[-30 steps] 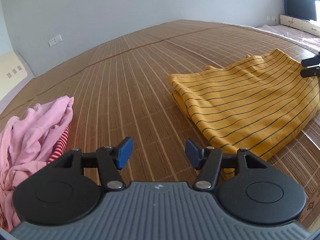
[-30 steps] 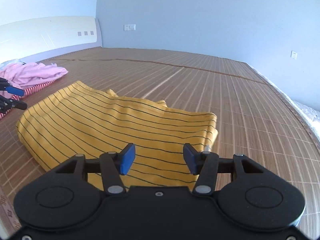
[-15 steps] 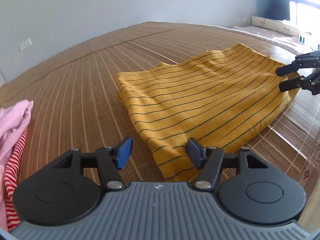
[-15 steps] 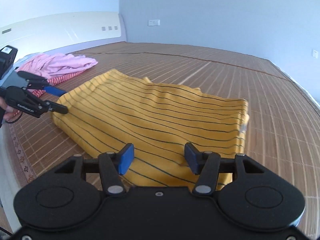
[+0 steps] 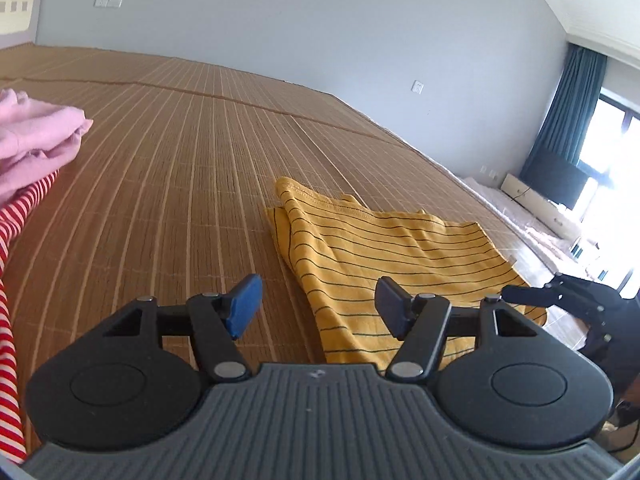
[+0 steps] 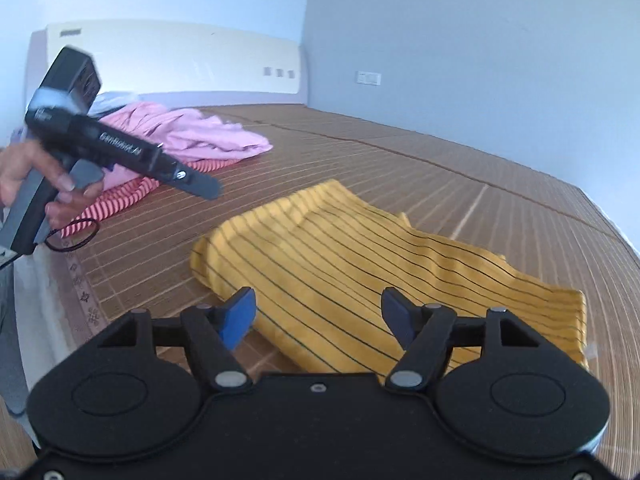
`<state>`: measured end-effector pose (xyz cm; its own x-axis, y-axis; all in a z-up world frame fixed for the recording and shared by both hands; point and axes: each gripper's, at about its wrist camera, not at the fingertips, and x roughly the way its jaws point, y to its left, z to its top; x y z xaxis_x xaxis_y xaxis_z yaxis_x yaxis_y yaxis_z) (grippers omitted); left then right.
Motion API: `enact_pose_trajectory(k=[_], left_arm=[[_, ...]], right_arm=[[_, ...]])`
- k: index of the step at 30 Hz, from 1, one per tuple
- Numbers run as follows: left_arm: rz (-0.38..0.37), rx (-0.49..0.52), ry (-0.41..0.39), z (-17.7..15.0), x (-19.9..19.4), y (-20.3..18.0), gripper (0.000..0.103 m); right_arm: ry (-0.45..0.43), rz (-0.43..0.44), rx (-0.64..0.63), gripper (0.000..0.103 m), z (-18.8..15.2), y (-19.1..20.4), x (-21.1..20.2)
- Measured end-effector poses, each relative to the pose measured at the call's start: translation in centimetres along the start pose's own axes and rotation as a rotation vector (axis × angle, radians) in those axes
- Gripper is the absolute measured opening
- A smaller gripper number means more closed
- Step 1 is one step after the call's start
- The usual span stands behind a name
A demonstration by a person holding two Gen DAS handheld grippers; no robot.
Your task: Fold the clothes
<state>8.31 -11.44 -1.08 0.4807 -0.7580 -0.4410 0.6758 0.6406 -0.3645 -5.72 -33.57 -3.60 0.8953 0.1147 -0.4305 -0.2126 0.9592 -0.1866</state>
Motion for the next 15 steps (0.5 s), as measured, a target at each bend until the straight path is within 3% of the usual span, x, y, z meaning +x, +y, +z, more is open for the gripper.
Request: enact_pose_trajectory(k=[8, 15], left_arm=[[-0.066, -0.155, 0.013, -0.6, 0.6, 1.6, 0.07], [-0.001, -0.166, 0.038, -1.2, 1.1, 1.5, 0.074]], right_arm=[[0.122, -0.018, -0.332, 0.071, 1.4, 7.8, 6.8], [0.111, -0.094, -0.299, 0.073, 1.5, 7.4, 7.6]])
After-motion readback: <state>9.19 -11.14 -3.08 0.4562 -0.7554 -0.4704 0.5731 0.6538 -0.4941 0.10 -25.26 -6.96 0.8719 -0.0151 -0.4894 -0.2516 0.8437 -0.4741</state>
